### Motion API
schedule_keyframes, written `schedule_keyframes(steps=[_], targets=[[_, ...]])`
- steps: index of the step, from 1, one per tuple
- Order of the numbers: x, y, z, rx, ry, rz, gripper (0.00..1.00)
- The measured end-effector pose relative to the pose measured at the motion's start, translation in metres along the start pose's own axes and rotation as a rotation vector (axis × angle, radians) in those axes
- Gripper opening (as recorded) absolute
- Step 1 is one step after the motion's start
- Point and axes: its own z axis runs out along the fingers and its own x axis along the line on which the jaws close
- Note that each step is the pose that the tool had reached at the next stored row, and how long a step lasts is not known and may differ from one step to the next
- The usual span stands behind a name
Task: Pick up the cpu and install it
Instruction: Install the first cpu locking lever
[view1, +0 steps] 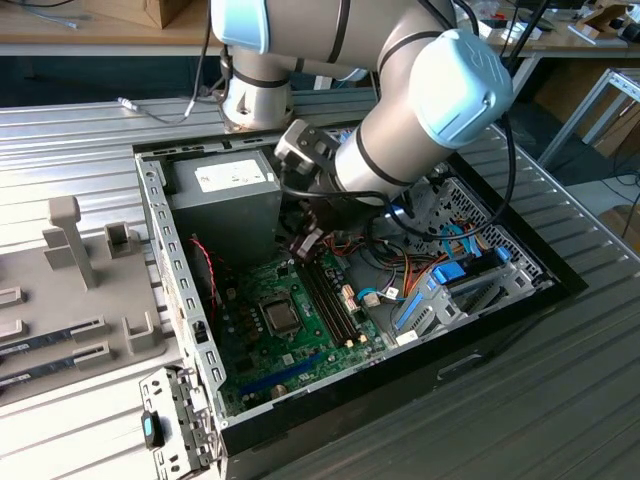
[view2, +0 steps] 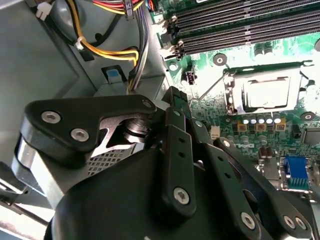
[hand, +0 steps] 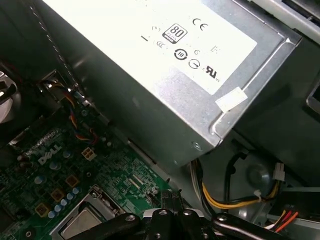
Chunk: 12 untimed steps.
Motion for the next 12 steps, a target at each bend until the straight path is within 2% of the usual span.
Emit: schedule_keyframes(steps=[3, 6, 12], targets=[[-0.0003, -0.0002, 0.0034, -0.0005, 0.0017, -0.005, 0.11], [0.0, 0.0025, 0.0077, -0.0009, 0.0029, -0.009, 0.11], [0.0018, 0.0044, 0.0083, -0.0018, 0.0077, -0.022, 0.11]])
